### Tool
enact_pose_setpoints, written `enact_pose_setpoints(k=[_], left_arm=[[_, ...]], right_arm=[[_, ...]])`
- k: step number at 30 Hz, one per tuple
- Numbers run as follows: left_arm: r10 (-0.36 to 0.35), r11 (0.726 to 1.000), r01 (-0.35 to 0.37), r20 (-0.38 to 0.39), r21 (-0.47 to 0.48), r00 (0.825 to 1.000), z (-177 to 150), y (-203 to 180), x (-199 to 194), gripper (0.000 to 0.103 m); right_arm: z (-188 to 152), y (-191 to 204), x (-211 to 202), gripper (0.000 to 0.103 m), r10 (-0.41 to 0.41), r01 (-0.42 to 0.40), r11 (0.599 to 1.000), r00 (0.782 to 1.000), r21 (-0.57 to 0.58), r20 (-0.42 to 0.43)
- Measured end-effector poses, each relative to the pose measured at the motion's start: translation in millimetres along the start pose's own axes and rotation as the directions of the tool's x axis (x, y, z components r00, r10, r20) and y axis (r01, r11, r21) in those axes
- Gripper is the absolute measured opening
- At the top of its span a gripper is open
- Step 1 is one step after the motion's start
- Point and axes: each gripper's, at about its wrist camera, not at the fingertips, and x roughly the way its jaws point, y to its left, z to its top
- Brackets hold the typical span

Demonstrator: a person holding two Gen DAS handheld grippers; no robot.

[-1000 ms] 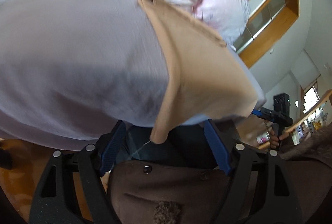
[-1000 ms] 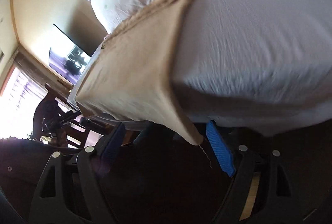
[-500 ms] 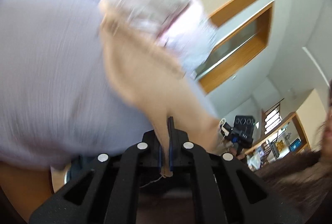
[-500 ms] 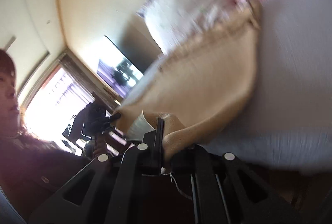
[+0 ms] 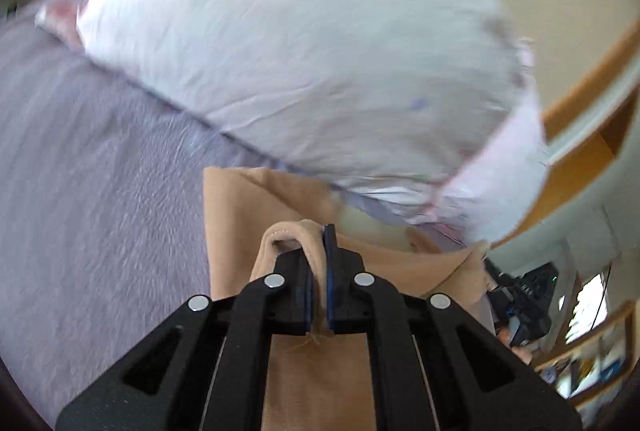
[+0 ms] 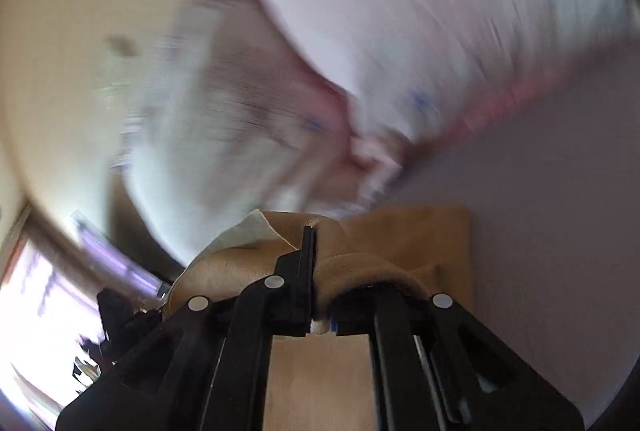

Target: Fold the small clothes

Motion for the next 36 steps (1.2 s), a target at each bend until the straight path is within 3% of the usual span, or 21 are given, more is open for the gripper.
enact_pose_setpoints(k=[2, 4, 5, 6, 7, 8, 9, 10, 11, 13, 15, 16, 18, 20, 23, 26, 30, 32, 34, 35, 36], left_arm=[[-0.025, 0.994, 0.023, -0.023, -0.109, 0.999, 5.7, 20.4, 14.6, 0.005], [-0.027, 0.990, 0.026, -0.007, -0.141, 1.000, 5.1, 30.7, 13.4, 0.006], [-0.030, 0.987, 0.030, 0.000, -0.155, 1.000, 7.4, 35.5, 12.7, 0.006], [-0.041, 0.984, 0.042, 0.008, -0.172, 0.999, 9.0, 39.0, 12.1, 0.007], [-0.058, 0.979, 0.061, 0.022, -0.196, 0.998, 10.2, 41.8, 7.2, 0.012], [-0.069, 0.973, 0.076, 0.041, -0.218, 0.997, 12.1, 44.0, 0.4, 0.030], [-0.062, 0.970, 0.075, 0.065, -0.230, 0.996, 16.1, 43.7, -7.1, 0.046], [-0.040, 0.970, 0.061, 0.093, -0.234, 0.995, 19.2, 40.9, -15.2, 0.068], [-0.023, 0.973, 0.049, 0.118, -0.226, 0.993, 20.4, 39.5, -27.7, 0.071], [-0.018, 0.980, 0.038, 0.102, -0.195, 0.995, 20.9, 36.4, -41.8, 0.071], [-0.007, 0.987, 0.018, 0.065, -0.161, 0.998, 14.0, 30.7, -47.7, 0.071], [0.000, 0.989, 0.005, 0.034, -0.150, 0.999, 8.4, 28.2, -47.2, 0.072], [0.007, 0.990, -0.009, -0.017, -0.142, 1.000, -2.8, 23.0, -39.8, 0.072], [0.019, 0.989, -0.028, -0.063, -0.147, 0.998, -14.6, 24.8, -34.2, 0.072], [0.040, 0.987, -0.057, -0.109, -0.151, 0.993, -29.0, 29.9, -26.0, 0.071], [0.044, 0.991, -0.058, -0.119, -0.117, 0.992, -37.1, 24.3, -25.8, 0.071], [0.059, 0.994, -0.070, -0.123, -0.089, 0.991, -47.3, 14.1, -22.4, 0.072], [0.047, 0.992, -0.062, -0.135, -0.112, 0.990, -53.2, 11.0, -17.9, 0.061], [0.081, 0.988, -0.096, -0.127, -0.117, 0.989, -57.1, 8.4, -16.8, 0.051], [0.113, 0.986, -0.128, -0.129, -0.112, 0.985, -58.1, 7.4, -16.2, 0.032], [0.112, 0.984, -0.129, -0.138, -0.124, 0.984, -59.3, 8.6, -13.7, 0.020]], right_arm=[[8.7, -1.2, 20.3, 0.007, -0.008, 0.008, 1.000, 1.000, -0.003, -0.014], [18.6, 9.3, 33.1, 0.012, 0.002, -0.003, 0.999, 1.000, -0.038, -0.026], [23.7, 13.9, 37.7, 0.028, -0.008, 0.007, 0.999, 1.000, -0.045, -0.026], [28.4, 18.9, 37.8, 0.061, -0.047, 0.047, 0.997, 0.999, -0.054, 0.001], [33.2, 24.4, 34.1, 0.079, -0.082, 0.084, 0.995, 0.996, -0.061, 0.038], [36.3, 29.2, 25.2, 0.100, -0.097, 0.104, 0.992, 0.991, -0.067, 0.097], [37.7, 31.0, 15.1, 0.101, -0.061, 0.070, 0.995, 0.988, -0.066, 0.139], [36.0, 30.9, 7.8, 0.101, -0.025, 0.035, 0.998, 0.988, -0.058, 0.155], [31.8, 30.6, -0.4, 0.101, 0.007, 0.001, 0.999, 0.986, -0.052, 0.166], [18.7, 34.1, -8.6, 0.101, 0.040, -0.029, 0.996, 0.991, -0.086, 0.130], [5.4, 35.8, -9.4, 0.100, 0.022, -0.012, 0.992, 0.997, -0.122, 0.078], [-3.5, 38.8, -7.1, 0.095, 0.024, -0.017, 0.989, 0.999, -0.149, 0.049], [-17.9, 50.7, -5.2, 0.084, -0.031, 0.038, 0.974, 0.999, -0.223, 0.033], [-18.8, 61.9, 9.9, 0.080, -0.111, 0.124, 0.952, 0.992, -0.279, 0.062], [-13.8, 59.6, 10.0, 0.068, -0.190, 0.201, 0.946, 0.979, -0.255, 0.068], [-19.9, 48.6, 5.1, 0.068, -0.150, 0.157, 0.963, 0.987, -0.220, 0.050], [-29.4, 42.0, -6.0, 0.068, -0.028, 0.045, 0.970, 0.997, -0.239, 0.076], [-33.0, 34.4, -16.7, 0.069, 0.039, -0.014, 0.975, 0.993, -0.223, 0.107], [-31.7, 29.0, -19.7, 0.069, 0.071, -0.047, 0.979, 0.991, -0.197, 0.117], [-29.5, 26.7, -21.9, 0.069, 0.078, -0.054, 0.980, 0.990, -0.189, 0.121], [-27.0, 26.8, -25.1, 0.069, 0.086, -0.062, 0.980, 0.988, -0.189, 0.126]])
